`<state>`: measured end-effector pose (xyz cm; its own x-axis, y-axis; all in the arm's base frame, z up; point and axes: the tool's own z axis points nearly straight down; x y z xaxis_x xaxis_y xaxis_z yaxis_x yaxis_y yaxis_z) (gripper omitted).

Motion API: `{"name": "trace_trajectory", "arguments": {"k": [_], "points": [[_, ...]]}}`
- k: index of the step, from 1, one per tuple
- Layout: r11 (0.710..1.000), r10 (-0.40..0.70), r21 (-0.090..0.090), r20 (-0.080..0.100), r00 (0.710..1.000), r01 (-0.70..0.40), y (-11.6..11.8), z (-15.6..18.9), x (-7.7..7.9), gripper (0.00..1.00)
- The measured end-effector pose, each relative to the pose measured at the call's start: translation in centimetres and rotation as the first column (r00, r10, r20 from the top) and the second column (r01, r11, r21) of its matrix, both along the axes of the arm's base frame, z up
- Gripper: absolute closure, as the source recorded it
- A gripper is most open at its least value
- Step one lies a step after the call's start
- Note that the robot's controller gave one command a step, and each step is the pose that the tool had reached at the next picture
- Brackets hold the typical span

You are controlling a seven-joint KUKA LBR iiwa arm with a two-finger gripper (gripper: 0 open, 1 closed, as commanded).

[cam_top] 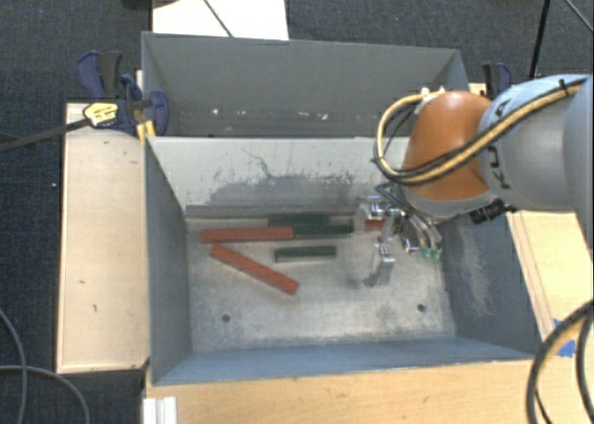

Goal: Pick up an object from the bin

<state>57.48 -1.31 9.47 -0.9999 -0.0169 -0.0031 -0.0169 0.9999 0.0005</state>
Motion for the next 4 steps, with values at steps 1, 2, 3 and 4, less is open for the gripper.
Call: {"name": "trace_trajectory", "arguments": {"k": [1, 2, 3, 4], "points": [[0.996, 0.089, -0.001, 0.002, 0.996, -0.089, 2.0, 0.1, 0.2, 0.00], [0.999, 0.038, 0.000, 0.000, 0.999, -0.038, 4.3, 0.1, 0.6, 0.00], [0.995, 0.099, 0.001, 0.004, 0.995, -0.099, 8.1, -2.2, 1.2, 1.00], [0.995, 0.101, -0.001, 0.000, 0.995, -0.101, 8.0, -2.4, 1.1, 0.00]]}}
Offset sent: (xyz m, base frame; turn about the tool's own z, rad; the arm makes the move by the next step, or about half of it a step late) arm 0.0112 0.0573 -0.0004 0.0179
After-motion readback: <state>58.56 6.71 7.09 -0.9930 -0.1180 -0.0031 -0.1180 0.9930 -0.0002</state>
